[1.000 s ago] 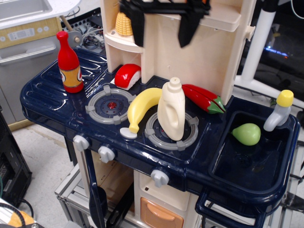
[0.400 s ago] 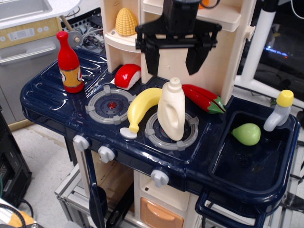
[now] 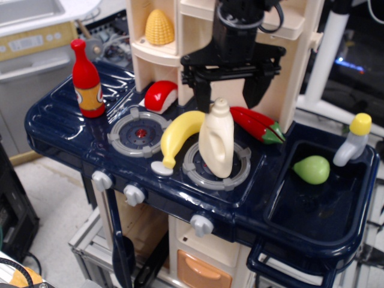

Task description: Put detergent in sink

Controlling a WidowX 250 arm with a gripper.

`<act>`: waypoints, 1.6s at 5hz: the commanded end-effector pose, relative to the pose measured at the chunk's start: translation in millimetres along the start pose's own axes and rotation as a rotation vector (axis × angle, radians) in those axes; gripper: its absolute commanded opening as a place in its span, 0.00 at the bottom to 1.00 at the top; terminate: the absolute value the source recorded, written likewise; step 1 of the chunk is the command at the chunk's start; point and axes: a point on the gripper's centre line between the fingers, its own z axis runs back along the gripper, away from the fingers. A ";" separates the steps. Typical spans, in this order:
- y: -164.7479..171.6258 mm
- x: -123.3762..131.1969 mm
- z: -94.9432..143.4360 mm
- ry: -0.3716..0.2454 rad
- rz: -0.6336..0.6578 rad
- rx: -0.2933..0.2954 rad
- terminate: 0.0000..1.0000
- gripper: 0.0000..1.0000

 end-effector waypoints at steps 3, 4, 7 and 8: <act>2.4 -7.1 -11.1 0.027 0.068 -0.086 0.00 0.00; -8.3 -6.5 -3.1 0.032 0.126 -0.074 0.00 0.00; -45.3 -20.0 12.7 0.040 0.478 -0.052 0.00 0.00; -52.2 -30.8 19.6 0.066 0.577 -0.072 0.00 0.00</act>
